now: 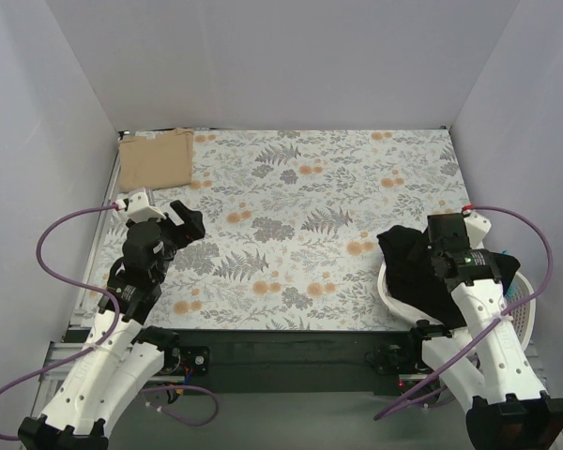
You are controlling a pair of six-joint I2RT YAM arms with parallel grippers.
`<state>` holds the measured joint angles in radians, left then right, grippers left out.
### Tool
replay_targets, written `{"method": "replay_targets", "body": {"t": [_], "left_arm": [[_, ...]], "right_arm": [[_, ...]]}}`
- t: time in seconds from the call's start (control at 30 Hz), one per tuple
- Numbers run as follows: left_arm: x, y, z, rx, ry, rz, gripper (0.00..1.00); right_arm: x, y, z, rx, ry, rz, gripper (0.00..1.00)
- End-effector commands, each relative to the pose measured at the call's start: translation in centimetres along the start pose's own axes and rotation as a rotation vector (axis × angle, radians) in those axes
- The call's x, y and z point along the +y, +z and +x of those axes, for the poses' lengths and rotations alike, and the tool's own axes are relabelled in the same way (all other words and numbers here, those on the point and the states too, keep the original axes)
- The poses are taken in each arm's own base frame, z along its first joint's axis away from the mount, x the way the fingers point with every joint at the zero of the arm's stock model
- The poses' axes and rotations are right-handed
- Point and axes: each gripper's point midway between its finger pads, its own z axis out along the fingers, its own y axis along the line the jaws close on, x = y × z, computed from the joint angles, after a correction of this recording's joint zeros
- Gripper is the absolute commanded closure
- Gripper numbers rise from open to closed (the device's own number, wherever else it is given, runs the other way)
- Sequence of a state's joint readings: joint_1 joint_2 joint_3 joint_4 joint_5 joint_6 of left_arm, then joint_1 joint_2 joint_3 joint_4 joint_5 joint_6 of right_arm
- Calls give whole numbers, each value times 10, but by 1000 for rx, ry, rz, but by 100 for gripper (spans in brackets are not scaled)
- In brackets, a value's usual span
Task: Fold and stack the t-shirts
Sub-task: Grab the tshirt from the pile, then move the tshirt to the center of the board
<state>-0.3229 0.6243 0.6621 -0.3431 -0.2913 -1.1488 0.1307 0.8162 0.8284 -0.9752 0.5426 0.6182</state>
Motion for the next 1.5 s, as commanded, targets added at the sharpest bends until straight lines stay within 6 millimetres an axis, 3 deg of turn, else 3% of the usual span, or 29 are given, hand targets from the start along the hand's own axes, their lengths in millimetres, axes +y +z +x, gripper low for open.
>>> {"method": "replay_targets", "body": {"t": [0.0, 0.1, 0.13, 0.23, 0.37, 0.4, 0.5, 0.53, 0.6, 0.63, 0.73, 0.87, 1.1, 1.23, 1.4, 1.47], "left_arm": [[0, -1, 0, -1, -2, 1, 18], [1, -1, 0, 0, -5, -1, 18], [1, -2, -1, -4, -6, -1, 18], [1, -3, -2, -12, -11, -3, 18], [1, -4, -3, -16, -14, -1, 17], [1, -3, -3, -14, -13, 0, 17], [1, -4, -2, -9, -14, 2, 17], [1, -3, -2, -9, -14, 1, 17], [1, -3, -1, -8, -12, 1, 17], [0, -3, -1, -7, -14, 3, 17], [1, -2, 0, -2, -12, -1, 17], [2, -2, 0, -4, -11, -7, 17], [2, -2, 2, 0, -8, -1, 17], [1, -2, 1, -5, -9, 3, 17], [1, 0, 2, 0, -7, 1, 17], [2, 0, 1, -3, -8, -5, 18]], "right_arm": [[8, 7, 11, 25, 60, -44, 4], [12, 11, 17, 47, 91, -66, 19], [13, 10, 16, 43, 101, -76, 49], [14, -2, -1, -7, 99, -103, 98], [12, -45, -52, -145, 100, -154, 99], [12, -70, -78, -219, 127, -186, 99], [1, -103, -109, -298, 111, -175, 99], [0, -124, -132, -352, 130, -190, 99], [2, -148, -152, -404, 114, -234, 99], [6, -171, -170, -451, 128, -288, 99], [23, -197, -195, -505, 75, -391, 99], [52, -252, -231, -631, 19, -607, 99], [100, -344, -256, -816, -103, -1033, 99], [128, -369, -268, -808, -146, -1192, 99], [145, -403, -277, -825, -120, -1376, 99], [153, -400, -276, -792, -108, -1419, 99]]}}
